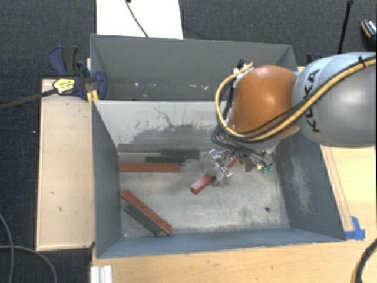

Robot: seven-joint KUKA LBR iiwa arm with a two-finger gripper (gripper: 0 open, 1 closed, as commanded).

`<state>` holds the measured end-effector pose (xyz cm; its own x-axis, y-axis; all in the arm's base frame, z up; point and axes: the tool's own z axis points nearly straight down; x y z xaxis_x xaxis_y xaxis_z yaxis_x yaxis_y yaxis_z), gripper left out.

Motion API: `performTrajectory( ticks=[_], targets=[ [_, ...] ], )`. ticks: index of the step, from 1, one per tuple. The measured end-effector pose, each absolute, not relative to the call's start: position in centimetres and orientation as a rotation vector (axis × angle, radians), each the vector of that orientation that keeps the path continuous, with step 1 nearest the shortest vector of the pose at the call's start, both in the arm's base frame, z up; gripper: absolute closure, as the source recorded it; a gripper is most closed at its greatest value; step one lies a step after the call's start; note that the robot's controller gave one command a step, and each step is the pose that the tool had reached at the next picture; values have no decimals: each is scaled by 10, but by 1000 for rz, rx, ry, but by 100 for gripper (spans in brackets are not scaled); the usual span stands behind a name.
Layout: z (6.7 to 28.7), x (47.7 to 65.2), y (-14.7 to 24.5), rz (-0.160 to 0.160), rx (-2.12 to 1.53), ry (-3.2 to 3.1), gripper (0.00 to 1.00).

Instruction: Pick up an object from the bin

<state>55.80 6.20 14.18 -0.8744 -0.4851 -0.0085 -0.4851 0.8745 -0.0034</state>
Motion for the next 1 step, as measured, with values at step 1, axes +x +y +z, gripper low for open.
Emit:
performTrajectory(
  ticks=[1],
  targets=[
    [259,563,56,-4,-954,2981,100]
  ],
)
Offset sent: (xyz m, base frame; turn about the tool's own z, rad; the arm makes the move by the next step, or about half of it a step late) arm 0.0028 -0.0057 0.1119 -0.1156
